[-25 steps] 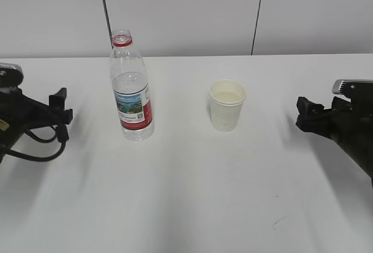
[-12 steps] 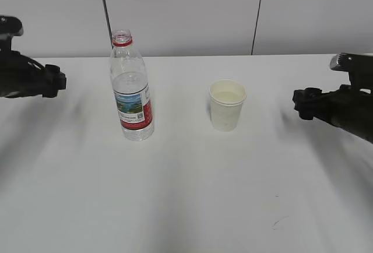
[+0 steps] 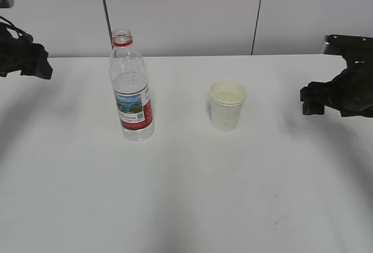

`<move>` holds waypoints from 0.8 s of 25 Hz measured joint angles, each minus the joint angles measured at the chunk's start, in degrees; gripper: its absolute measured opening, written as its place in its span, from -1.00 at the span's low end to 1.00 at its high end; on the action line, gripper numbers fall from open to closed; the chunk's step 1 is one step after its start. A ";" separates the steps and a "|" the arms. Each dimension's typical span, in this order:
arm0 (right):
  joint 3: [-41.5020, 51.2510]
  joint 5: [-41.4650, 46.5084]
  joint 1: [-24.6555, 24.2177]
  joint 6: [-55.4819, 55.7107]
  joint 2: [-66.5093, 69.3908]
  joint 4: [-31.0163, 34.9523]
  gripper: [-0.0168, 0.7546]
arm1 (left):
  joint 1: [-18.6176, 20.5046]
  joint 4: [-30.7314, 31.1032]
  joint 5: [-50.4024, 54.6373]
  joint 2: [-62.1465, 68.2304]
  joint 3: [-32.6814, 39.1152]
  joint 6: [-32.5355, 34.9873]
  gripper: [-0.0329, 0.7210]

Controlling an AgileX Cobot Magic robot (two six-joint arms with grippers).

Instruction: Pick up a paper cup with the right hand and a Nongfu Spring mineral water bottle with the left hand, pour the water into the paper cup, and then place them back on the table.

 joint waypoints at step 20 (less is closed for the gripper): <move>-28.49 51.30 0.00 -17.25 0.00 14.02 0.59 | 0.18 16.80 41.13 -0.04 -14.89 -13.73 0.53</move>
